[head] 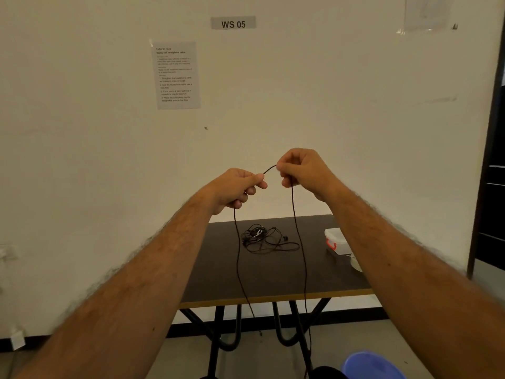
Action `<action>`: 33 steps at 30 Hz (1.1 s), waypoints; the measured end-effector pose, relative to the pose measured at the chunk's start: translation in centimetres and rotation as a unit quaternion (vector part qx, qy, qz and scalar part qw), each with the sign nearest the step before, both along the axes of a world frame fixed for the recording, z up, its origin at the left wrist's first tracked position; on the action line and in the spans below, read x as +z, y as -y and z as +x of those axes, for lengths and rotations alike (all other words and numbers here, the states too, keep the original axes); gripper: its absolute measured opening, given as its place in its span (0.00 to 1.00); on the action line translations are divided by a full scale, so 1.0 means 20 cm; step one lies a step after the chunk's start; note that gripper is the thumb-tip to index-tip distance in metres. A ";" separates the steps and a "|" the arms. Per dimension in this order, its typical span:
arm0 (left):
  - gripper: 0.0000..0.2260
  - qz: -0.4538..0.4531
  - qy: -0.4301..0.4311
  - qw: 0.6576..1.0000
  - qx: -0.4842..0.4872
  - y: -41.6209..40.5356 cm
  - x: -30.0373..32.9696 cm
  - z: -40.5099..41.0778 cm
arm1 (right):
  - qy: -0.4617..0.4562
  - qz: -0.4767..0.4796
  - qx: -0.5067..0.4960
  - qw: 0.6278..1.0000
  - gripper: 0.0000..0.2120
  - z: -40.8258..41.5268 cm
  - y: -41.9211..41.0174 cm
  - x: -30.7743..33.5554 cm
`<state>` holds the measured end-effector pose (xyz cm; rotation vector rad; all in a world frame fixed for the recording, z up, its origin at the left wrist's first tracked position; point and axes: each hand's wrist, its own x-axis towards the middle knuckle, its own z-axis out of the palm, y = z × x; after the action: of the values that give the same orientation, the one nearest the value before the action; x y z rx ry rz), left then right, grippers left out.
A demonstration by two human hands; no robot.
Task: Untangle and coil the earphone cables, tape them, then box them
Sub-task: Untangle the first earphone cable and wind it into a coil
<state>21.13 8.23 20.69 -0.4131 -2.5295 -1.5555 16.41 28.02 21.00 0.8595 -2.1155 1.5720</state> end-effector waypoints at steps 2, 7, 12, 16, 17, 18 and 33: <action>0.13 0.010 0.005 1.000 -0.009 0.00 -0.01 0.00 | 0.014 -0.076 -0.027 0.997 0.03 -0.02 0.00 -0.01; 0.13 0.039 0.014 0.999 -0.028 -0.04 -0.01 0.00 | 0.083 -0.039 0.039 0.995 0.09 0.00 0.00 -0.03; 0.13 0.026 0.014 0.999 -0.031 -0.06 -0.02 0.01 | 0.046 0.066 0.108 0.991 0.05 0.03 0.02 -0.03; 0.13 0.021 0.015 1.000 -0.017 -0.04 -0.03 0.00 | -0.011 0.079 0.038 0.996 0.04 0.02 0.02 -0.01; 0.13 0.023 0.016 0.999 -0.016 -0.04 -0.03 0.00 | -0.020 0.057 0.018 0.998 0.04 0.02 0.02 -0.01; 0.13 0.024 0.016 0.999 -0.016 -0.03 -0.03 0.00 | -0.019 0.029 0.006 0.999 0.04 0.01 0.02 -0.01; 0.14 0.043 -0.012 0.998 -0.032 -0.09 0.05 0.02 | -0.012 -0.048 -0.034 0.998 0.06 0.01 0.01 0.06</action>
<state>21.58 9.96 21.77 -0.5029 -2.4449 -1.6648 16.70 27.87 22.15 0.7629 -2.0135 1.6054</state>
